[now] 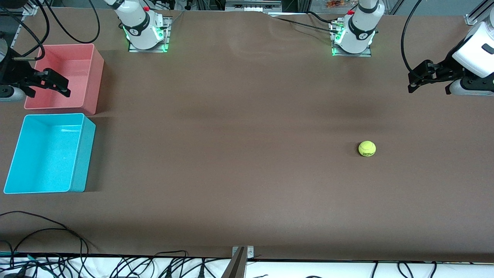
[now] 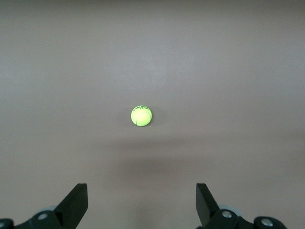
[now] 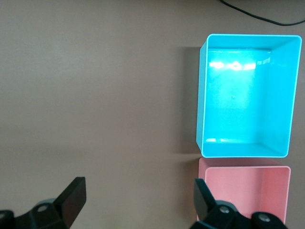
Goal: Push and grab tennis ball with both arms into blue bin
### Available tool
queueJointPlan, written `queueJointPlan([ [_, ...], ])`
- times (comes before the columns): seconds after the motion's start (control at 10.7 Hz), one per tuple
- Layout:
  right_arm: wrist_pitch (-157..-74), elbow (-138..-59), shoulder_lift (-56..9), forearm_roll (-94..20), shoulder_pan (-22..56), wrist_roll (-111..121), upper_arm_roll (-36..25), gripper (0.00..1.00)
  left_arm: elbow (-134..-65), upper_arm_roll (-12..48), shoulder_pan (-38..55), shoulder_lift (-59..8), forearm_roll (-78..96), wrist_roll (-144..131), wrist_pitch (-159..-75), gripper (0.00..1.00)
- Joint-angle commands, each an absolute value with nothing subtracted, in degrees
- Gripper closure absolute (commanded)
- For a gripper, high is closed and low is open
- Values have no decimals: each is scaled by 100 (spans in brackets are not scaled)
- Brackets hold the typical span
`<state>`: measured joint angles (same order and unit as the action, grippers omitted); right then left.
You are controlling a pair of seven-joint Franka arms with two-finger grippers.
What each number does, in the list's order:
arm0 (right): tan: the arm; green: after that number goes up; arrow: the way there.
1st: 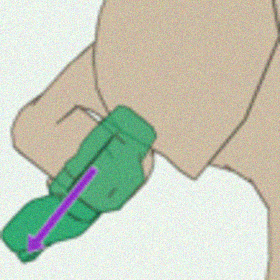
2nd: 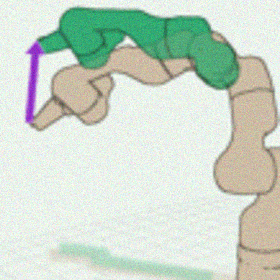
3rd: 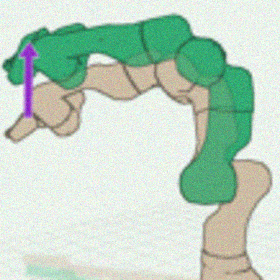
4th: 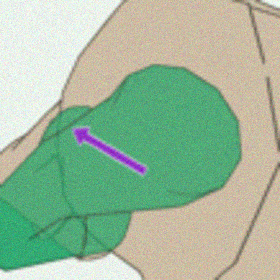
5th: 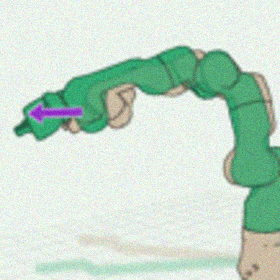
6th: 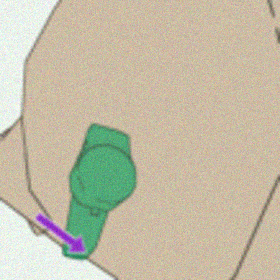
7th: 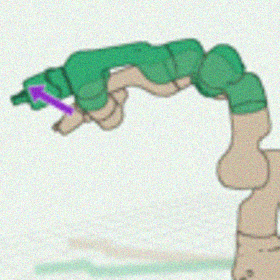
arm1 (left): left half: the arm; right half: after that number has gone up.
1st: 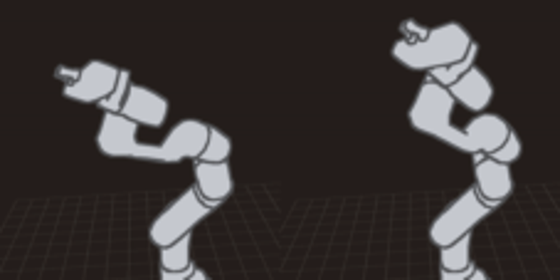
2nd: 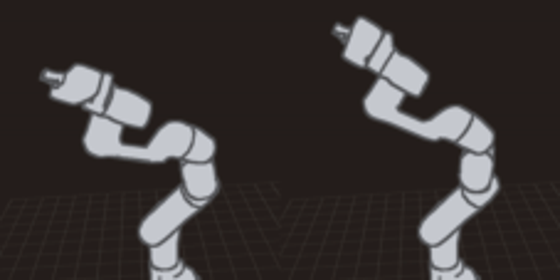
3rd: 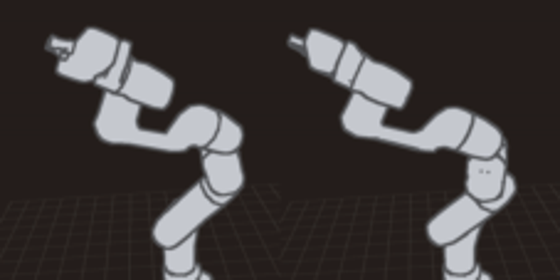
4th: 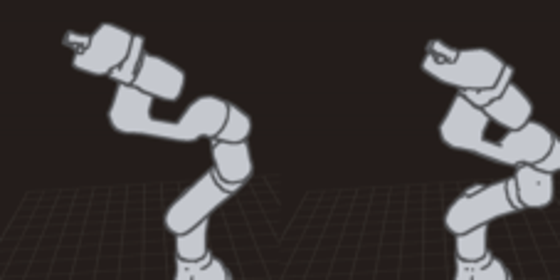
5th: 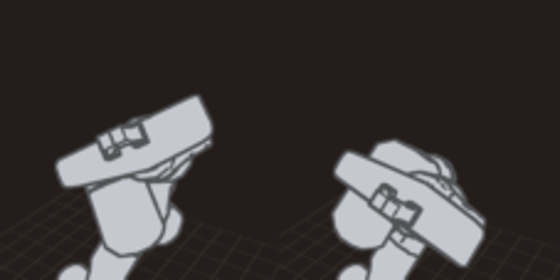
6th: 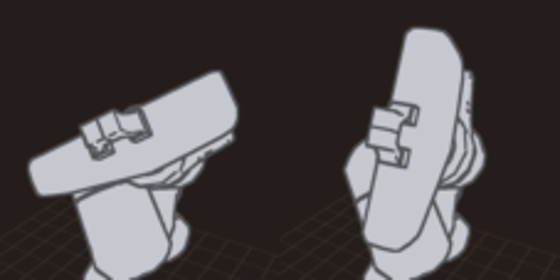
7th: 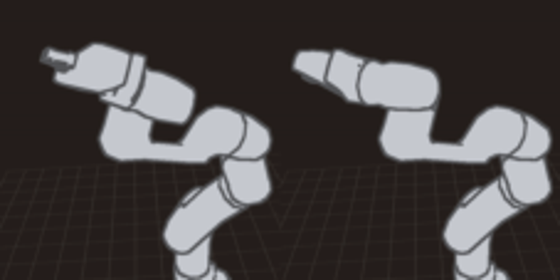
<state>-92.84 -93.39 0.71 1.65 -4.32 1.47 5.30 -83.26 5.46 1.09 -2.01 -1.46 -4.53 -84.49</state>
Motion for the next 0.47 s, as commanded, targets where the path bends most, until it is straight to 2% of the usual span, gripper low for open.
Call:
queueJointPlan([
  [0.0, -9316, -9466, 176, 70, -439, 149, 554, 0, -8104, 563, 123, -299, -132, -527, -8314, 0],
  [0.37, -9352, -9448, 176, 79, -448, 149, 536, 0, -8104, 563, 123, -299, -132, -527, -8314, 0],
])
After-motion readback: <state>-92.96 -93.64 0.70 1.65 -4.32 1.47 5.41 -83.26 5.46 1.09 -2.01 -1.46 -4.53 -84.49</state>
